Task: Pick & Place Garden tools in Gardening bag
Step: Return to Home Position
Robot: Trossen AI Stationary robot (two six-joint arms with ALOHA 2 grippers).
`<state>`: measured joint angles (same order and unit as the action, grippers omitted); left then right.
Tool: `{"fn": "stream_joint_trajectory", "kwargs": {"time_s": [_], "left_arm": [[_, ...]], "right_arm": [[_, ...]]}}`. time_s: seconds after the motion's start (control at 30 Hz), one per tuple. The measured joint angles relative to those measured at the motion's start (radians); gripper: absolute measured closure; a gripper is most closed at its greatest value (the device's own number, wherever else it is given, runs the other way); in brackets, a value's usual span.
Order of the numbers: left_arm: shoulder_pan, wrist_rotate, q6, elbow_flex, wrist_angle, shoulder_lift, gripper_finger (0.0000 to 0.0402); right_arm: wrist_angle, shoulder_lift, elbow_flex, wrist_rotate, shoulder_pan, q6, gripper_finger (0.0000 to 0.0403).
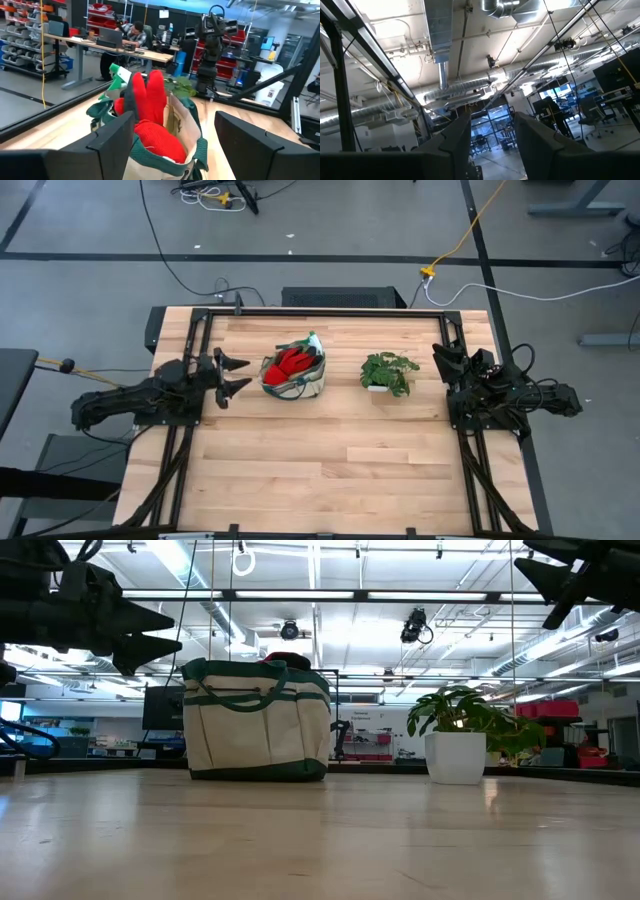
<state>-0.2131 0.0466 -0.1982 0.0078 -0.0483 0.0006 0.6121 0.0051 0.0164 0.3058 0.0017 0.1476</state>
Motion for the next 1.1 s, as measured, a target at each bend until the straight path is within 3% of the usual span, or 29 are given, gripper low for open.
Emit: {"fn": "stream_joint_trajectory", "kwargs": {"time_s": [0.37,1.1], "left_arm": [[0.157,0.034,0.0,0.0,0.0,0.001,0.0122],[0.167,0.035,0.0,0.0,0.001,0.006,0.0122]], "right_arm": [[0.0,0.0,0.0,0.0,0.0,0.0,0.0248],[0.0,0.0,-0.001,0.0,0.0,0.0,0.0248]]}}
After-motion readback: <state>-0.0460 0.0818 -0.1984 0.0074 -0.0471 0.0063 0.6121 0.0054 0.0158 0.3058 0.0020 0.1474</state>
